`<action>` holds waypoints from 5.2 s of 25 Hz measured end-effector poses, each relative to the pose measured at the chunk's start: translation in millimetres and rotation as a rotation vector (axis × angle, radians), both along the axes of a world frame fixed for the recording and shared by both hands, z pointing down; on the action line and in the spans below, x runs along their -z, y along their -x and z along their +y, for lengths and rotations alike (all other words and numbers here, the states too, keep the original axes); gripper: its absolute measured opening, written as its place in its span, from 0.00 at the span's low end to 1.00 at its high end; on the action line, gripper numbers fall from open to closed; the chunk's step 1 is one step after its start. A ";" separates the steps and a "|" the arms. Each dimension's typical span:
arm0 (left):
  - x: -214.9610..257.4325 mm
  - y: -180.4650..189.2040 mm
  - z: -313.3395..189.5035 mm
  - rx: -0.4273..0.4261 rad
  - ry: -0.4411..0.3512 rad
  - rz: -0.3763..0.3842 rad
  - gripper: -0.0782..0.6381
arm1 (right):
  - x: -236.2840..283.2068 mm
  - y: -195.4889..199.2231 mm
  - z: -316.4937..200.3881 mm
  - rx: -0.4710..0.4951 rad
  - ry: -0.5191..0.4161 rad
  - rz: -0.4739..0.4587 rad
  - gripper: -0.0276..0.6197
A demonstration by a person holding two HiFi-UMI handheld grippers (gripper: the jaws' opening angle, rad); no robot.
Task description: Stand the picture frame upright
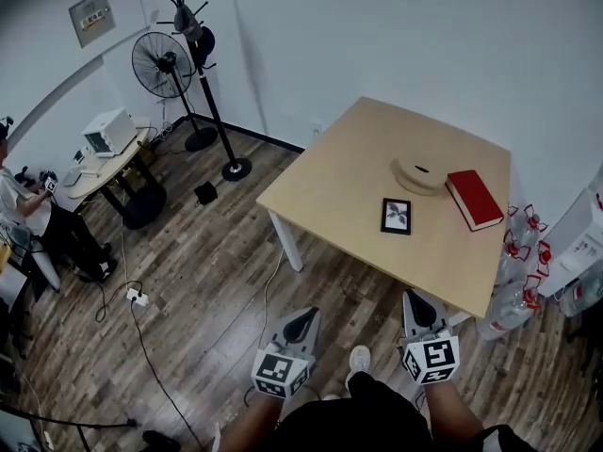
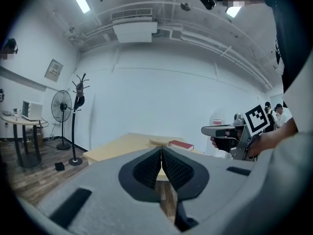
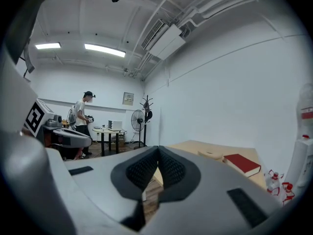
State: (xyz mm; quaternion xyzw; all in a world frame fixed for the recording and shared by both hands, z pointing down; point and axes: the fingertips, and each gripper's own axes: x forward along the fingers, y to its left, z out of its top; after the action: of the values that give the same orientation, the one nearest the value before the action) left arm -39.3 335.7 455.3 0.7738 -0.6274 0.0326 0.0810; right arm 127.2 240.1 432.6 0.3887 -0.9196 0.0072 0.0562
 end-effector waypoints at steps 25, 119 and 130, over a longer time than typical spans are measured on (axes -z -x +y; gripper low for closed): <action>-7.2 7.2 -227.0 0.015 0.045 -0.053 0.12 | -22.4 -17.1 -236.8 0.043 0.154 -0.136 0.06; -117.5 84.4 -491.7 -0.328 0.296 -0.009 0.12 | -300.9 20.4 -444.3 -0.302 1.101 0.356 0.18; -118.9 78.5 -488.9 -0.338 0.300 -0.009 0.12 | -273.5 15.3 -447.7 -0.318 0.986 0.331 0.15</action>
State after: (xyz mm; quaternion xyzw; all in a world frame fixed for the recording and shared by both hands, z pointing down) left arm -117.8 -153.1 574.2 0.8470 -0.4773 0.1419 0.1859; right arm 111.8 -207.7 706.1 0.4465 -0.7158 0.3851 0.3740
